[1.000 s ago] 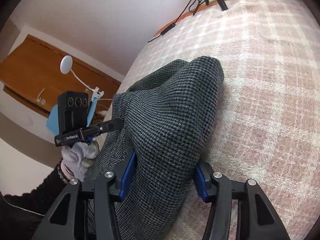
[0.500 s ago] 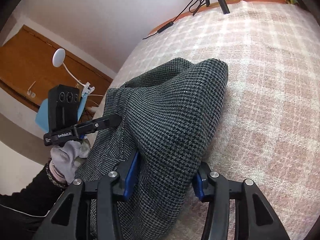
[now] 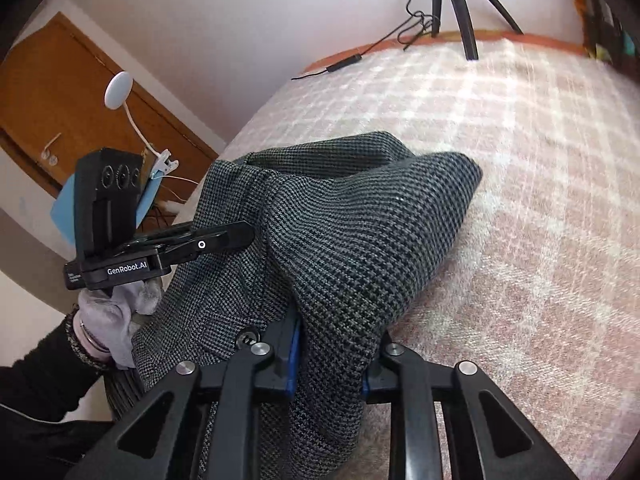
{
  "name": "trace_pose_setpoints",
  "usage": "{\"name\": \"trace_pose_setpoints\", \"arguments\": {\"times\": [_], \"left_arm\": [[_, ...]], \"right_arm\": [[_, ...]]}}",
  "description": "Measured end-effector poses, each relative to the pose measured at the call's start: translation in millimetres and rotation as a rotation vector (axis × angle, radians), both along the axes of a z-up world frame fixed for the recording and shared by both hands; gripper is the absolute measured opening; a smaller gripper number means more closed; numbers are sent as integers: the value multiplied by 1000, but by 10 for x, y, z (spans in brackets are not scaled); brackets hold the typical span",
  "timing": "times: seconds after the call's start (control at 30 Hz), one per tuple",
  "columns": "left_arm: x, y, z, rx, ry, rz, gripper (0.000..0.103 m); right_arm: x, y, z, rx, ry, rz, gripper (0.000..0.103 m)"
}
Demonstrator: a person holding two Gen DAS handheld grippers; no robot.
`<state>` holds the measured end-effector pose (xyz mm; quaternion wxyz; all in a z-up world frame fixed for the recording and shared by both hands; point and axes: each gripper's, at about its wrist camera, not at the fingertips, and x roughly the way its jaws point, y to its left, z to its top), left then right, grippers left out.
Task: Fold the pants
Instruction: 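Lift the folded pants with both grippers and carry them toward the pillow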
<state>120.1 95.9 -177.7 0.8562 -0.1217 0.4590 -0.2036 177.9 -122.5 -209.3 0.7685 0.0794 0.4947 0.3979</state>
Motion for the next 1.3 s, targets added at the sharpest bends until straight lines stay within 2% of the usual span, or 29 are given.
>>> {"name": "trace_pose_setpoints", "arguments": {"times": [0.13, 0.37, 0.57, 1.3], "left_arm": [[-75, -55, 105, 38, -46, -4, 34], [-178, -67, 261, 48, -97, 13, 30], [-346, -122, 449, 80, -175, 5, 28], [-504, -434, 918, 29, -299, -42, 26]], "right_arm": [[-63, 39, 90, -14, -33, 3, 17], [-163, 70, 268, -33, -90, 11, 15], [-262, 75, 419, -39, -140, 15, 14], [-673, -298, 1046, -66, -327, -45, 12]]}}
